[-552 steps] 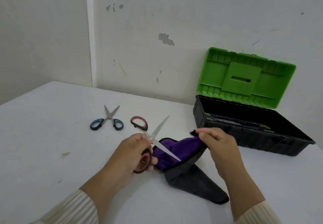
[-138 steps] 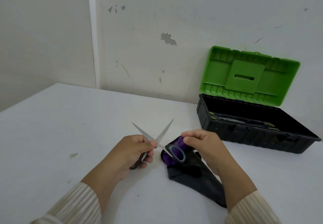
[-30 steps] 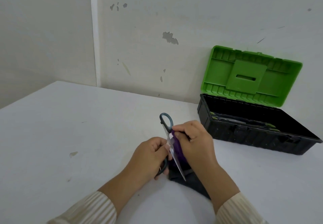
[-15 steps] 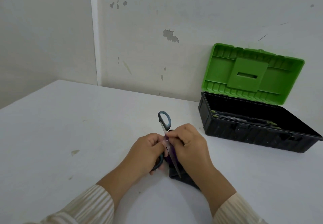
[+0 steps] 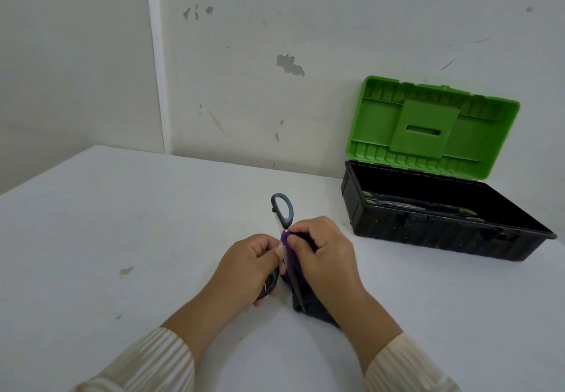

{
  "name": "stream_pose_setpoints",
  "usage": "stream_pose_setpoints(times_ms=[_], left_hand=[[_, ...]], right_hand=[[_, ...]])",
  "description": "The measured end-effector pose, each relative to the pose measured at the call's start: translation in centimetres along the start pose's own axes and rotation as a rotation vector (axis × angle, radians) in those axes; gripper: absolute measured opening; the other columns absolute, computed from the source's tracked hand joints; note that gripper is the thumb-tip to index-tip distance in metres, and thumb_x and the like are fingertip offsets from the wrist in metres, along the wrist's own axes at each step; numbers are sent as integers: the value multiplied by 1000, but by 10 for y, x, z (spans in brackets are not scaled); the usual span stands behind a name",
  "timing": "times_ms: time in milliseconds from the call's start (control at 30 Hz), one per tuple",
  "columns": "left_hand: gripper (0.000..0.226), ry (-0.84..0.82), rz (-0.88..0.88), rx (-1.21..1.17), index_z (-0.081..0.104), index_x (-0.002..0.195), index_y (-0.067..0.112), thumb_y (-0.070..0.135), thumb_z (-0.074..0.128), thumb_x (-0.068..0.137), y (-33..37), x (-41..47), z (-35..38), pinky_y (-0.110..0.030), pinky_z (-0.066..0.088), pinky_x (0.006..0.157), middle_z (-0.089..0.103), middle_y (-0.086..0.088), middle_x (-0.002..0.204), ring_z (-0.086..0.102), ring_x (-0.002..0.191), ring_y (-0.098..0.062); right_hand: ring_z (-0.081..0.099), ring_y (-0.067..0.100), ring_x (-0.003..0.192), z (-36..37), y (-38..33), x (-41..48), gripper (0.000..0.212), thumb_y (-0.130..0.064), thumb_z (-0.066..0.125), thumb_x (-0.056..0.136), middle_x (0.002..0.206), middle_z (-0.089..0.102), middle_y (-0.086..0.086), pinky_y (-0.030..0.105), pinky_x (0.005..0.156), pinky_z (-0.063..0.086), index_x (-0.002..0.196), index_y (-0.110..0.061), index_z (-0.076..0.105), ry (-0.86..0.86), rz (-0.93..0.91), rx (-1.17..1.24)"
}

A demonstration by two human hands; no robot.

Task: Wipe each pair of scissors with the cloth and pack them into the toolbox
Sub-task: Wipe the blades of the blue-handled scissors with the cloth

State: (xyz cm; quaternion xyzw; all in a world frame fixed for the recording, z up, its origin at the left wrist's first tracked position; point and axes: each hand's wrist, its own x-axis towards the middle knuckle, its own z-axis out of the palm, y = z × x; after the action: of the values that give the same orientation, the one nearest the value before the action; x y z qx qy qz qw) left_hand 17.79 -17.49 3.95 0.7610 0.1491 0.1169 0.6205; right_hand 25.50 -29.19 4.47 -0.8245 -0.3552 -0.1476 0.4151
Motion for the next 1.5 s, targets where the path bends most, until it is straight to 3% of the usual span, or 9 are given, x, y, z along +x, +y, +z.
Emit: stream_pose_setpoints(times_ms=[200,300,467,533,633,967,1167,1267,1500], left_hand=[[24,42,19,-27,58,70,9,14,52,93,0,1,2,-22,34,35,58,2,52,49,51,-26],[23,3,27,-26,57,73,9,12,50,94,0,-1,2,-20,33,34,64,2,59,56,47,-23],[25,-33,-5,1,55,71,13,15,48,95,0,1,1,-20,33,37,63,6,58,56,43,-16],[24,31,-17,-47,55,72,12,15,48,95,0,5,-3,-20,33,37,65,-1,65,58,46,-20],[21,105,-4,-47,52,78,6,19,49,95,-5,8,-2,-21,33,35,59,-12,69,57,52,-25],[20,247,-68,-146,51,78,10,17,44,96,-11,18,-10,-24,33,40,55,-10,65,61,48,-22],[22,197,-64,-131,52,78,12,18,45,97,-6,15,-13,-22,32,38,57,-6,67,60,47,-19],[19,106,6,-84,54,84,6,18,47,97,-6,8,5,-19,31,35,53,-9,60,49,41,-17],[23,44,113,39,49,73,16,19,48,95,-8,5,16,-25,29,46,43,10,41,35,36,-4]], right_hand=[[52,-4,90,4,-4,-6,13,-11,67,79,84,59,-11,0,74,36,84,-23,70,-34,27,89],[56,-3,85,-3,3,4,27,-10,66,79,84,61,-15,5,73,40,74,-36,64,107,138,154],[64,17,84,-26,26,15,11,-21,64,81,92,67,4,45,81,55,79,-31,67,331,407,372],[64,14,81,-26,19,13,13,-14,64,82,91,69,3,39,80,56,80,-26,68,263,410,496],[61,1,74,-13,-1,4,22,-10,65,80,75,69,-14,13,70,49,71,-30,68,-77,315,426],[59,6,71,-3,-9,-2,7,-19,62,83,79,67,-8,12,59,47,78,-24,60,-393,279,207],[63,12,81,-11,0,6,16,-14,66,81,81,68,-8,26,71,53,75,-28,62,16,363,423],[62,3,75,-3,-9,3,18,-14,66,80,78,68,-10,16,69,50,72,-30,64,-42,304,360],[65,14,76,6,-7,1,8,-15,66,80,78,70,-2,32,71,55,76,-22,64,94,422,449]])
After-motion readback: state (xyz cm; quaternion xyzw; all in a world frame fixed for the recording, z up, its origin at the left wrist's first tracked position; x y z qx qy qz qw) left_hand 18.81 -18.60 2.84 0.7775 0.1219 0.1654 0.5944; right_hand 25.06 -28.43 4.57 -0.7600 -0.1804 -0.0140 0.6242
